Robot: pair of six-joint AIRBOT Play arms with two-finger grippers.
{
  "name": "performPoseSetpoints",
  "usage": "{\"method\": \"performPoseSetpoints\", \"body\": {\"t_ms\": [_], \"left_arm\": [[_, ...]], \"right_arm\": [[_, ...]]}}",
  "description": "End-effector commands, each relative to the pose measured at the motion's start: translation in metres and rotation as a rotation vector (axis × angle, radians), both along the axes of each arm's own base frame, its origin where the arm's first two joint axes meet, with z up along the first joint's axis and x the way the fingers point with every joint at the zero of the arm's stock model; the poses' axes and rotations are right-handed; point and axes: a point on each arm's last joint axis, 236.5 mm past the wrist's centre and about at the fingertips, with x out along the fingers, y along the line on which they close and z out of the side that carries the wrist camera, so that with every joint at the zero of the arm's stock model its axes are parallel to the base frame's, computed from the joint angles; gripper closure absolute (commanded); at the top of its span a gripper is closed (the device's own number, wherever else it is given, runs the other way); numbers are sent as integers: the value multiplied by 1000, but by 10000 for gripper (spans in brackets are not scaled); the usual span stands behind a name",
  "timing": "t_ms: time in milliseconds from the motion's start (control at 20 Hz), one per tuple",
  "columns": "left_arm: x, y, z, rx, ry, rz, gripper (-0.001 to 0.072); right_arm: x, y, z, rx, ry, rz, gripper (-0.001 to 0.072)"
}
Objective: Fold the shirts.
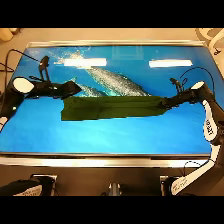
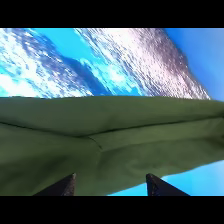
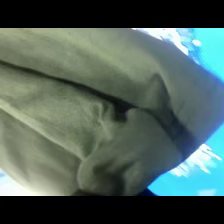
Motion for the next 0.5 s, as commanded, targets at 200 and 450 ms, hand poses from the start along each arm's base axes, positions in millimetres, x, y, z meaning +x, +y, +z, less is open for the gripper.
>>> {"method": "performPoseSetpoints", "body": {"t_ms": [200,450], "left_arm": [[11,-80,-49,-147,101,32,687],[16,-171,-101,-493,311,141,687]], "right_arm": [[19,50,118,168,-266,52,702],[-30,98,236,152,-431,178,699]]}}
